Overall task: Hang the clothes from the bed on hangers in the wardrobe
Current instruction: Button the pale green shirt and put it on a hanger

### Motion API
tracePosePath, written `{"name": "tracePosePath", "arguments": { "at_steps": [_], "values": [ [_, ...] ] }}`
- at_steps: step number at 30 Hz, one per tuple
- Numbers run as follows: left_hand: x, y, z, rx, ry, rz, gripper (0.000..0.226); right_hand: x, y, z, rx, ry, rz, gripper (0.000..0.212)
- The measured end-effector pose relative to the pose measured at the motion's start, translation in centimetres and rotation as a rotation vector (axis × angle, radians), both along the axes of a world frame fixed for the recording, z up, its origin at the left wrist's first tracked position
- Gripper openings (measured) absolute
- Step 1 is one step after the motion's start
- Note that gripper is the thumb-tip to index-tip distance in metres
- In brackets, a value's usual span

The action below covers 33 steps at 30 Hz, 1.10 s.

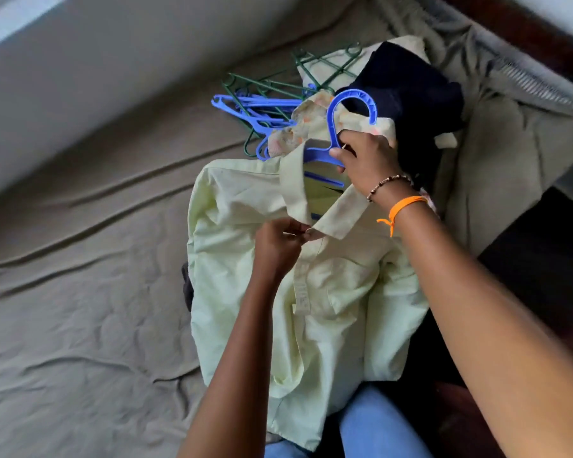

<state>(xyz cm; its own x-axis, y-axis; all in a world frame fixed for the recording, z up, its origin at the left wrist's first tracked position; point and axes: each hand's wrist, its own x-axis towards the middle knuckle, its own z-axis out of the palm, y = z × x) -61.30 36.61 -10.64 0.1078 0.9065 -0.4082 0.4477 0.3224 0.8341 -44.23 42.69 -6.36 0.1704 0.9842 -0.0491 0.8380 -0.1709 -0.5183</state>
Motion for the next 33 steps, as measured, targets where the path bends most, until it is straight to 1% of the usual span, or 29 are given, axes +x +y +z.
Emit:
{"name": "tracePosePath", "arguments": {
  "at_steps": [2, 3, 6, 10, 12, 15, 18, 19, 23, 25, 28, 30, 33],
  "values": [
    [-0.1, -1.1, 2.3, 0.069, -0.019, 0.025, 0.024, -0.3, -2.0, 4.1, 0.130, -0.020, -0.045, 0.038],
    [-0.1, -1.6, 3.5, 0.108, -0.031, 0.029, 0.025, -0.5, -3.1, 6.4, 0.189, -0.045, -0.060, 0.036],
    [0.2, -2.9, 8.1, 0.241, -0.078, 0.012, 0.023, -0.8, -7.0, 13.0, 0.354, -0.107, -0.098, 0.022],
    [0.1, -5.9, 14.7, 0.427, -0.108, -0.040, 0.016, -0.5, -13.0, 20.9, 0.538, -0.215, -0.205, 0.021],
    [-0.6, -8.0, 16.9, 0.447, -0.105, -0.077, 0.012, -0.3, -16.4, 24.5, 0.599, -0.235, -0.236, 0.021],
    [-1.3, -12.0, 18.7, 0.427, -0.080, -0.236, 0.026, -0.1, -21.6, 28.6, 0.688, -0.284, -0.240, 0.021],
    [-0.5, -16.7, 20.0, 0.478, -0.031, -0.403, 0.040, -0.5, -26.5, 31.3, 0.719, -0.367, -0.276, 0.022],
    [0.1, -18.2, 20.5, 0.513, -0.012, -0.423, 0.039, -0.5, -28.0, 31.9, 0.719, -0.378, -0.289, 0.021],
    [2.6, -23.7, 21.8, 0.676, 0.067, -0.415, 0.016, 0.3, -34.5, 33.8, 0.718, -0.411, -0.380, 0.020],
    [3.7, -25.9, 22.0, 0.690, 0.077, -0.447, 0.013, 1.1, -38.4, 34.8, 0.725, -0.423, -0.455, 0.020],
    [5.7, -29.1, 22.7, 0.706, 0.074, -0.564, 0.012, 1.7, -44.5, 35.5, 0.745, -0.418, -0.582, 0.020],
    [6.6, -30.4, 23.3, 0.721, 0.063, -0.637, 0.011, 1.4, -46.4, 35.5, 0.751, -0.415, -0.602, 0.022],
    [9.1, -34.3, 24.2, 0.711, -0.014, -0.795, 0.006, 1.6, -52.3, 36.1, 0.758, -0.453, -0.730, 0.028]
  ]
}}
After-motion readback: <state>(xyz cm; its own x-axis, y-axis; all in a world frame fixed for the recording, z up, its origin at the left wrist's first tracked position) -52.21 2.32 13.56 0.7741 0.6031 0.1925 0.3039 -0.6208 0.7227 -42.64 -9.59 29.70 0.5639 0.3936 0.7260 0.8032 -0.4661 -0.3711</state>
